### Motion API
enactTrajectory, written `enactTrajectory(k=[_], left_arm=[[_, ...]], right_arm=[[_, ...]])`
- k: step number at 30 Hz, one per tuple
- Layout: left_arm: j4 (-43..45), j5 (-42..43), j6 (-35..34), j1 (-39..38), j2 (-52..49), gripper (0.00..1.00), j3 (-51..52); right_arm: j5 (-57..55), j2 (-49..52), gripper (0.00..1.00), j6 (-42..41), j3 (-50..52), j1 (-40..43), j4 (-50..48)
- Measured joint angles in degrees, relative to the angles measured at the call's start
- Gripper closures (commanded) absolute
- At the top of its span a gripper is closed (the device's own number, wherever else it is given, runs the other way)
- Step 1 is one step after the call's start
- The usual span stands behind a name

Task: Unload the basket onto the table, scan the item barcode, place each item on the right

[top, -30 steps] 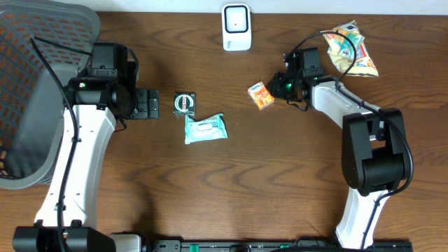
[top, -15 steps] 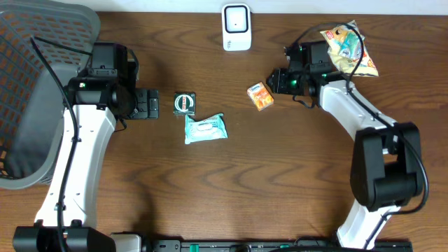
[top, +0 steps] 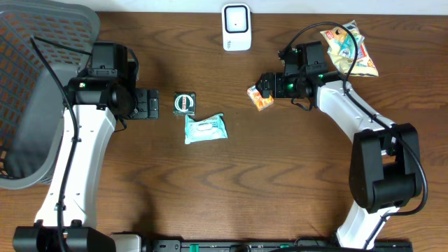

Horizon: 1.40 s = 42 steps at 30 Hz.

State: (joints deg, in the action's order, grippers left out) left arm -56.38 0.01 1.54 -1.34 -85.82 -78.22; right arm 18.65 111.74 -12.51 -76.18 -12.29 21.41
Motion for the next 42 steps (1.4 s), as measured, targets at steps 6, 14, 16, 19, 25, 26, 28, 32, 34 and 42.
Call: enactTrajectory(k=[6,14,16,19,25,26,28,32,34,42], left_arm=[[0.0,0.0,0.0,0.0,0.0,0.02,0.0],[0.0,0.0,0.0,0.0,0.0,0.02,0.0],[0.0,0.0,0.0,0.0,0.0,0.02,0.0],[0.0,0.0,0.0,0.0,0.0,0.02,0.0],[0.0,0.0,0.0,0.0,0.0,0.02,0.0],[0.0,0.0,0.0,0.0,0.0,0.02,0.0],[0.0,0.0,0.0,0.0,0.0,0.02,0.0],[0.0,0.0,0.0,0.0,0.0,0.02,0.0],[0.0,0.0,0.0,0.0,0.0,0.03,0.0],[0.0,0.0,0.0,0.0,0.0,0.02,0.0]], right_arm=[[0.3,0.0,0.01,1.1,0.0,-0.1,-0.3],[0.2,0.0,0.2,10.0,0.0,-2.0,0.4],[-0.2,0.0,0.2,11.1,0.0,-2.8,1.5],[-0.3,0.0,0.2,12.4,-0.1,-3.5,3.8],[-0.7,0.0,0.2,13.9,-3.7,-3.7,7.9],[-1.0,0.0,0.2,14.1,-4.3,-3.7,7.5],[-2.6,0.0,0.2,14.4,-5.2,-3.7,5.7],[-6.6,0.1,0.19,14.7,-5.4,-3.7,4.0],[-7.7,0.6,0.1,14.7,-5.4,-3.6,3.8],[-9.6,3.1,0.02,15.1,-5.4,-3.6,4.5]])
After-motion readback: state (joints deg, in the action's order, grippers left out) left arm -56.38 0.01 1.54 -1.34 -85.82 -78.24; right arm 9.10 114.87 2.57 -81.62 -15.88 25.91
